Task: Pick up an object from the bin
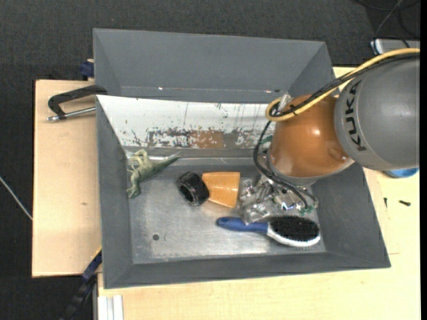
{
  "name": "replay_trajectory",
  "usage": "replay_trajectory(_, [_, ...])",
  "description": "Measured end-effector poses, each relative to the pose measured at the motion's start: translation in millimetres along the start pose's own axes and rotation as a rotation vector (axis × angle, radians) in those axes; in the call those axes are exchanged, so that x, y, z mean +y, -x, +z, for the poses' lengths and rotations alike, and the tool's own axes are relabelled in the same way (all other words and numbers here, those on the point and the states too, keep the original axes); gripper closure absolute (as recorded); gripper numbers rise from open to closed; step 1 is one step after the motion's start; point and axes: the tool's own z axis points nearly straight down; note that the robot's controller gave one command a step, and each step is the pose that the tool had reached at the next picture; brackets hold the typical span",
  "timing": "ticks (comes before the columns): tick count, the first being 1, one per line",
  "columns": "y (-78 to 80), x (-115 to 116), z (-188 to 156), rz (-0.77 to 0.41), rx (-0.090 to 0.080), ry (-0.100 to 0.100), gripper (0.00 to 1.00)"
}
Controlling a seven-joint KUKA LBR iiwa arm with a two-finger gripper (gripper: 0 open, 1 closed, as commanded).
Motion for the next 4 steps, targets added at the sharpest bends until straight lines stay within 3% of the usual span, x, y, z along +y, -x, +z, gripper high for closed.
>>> replay_trajectory(1, [7.3, 16.1, -118.1, -0.198, 0.005, 0.004, 1.00])
replay_trajectory(2, [5.7, 16.3, -114.6, -0.196, 0.012, 0.008, 0.00])
replay_trajectory(3, [-17.7, 34.0, 10.5, -0.392, 0.014, 0.012, 0.00])
replay_trajectory(4, [-10.3, -1.5, 23.6, -0.715, -0.004, 0.009, 0.00])
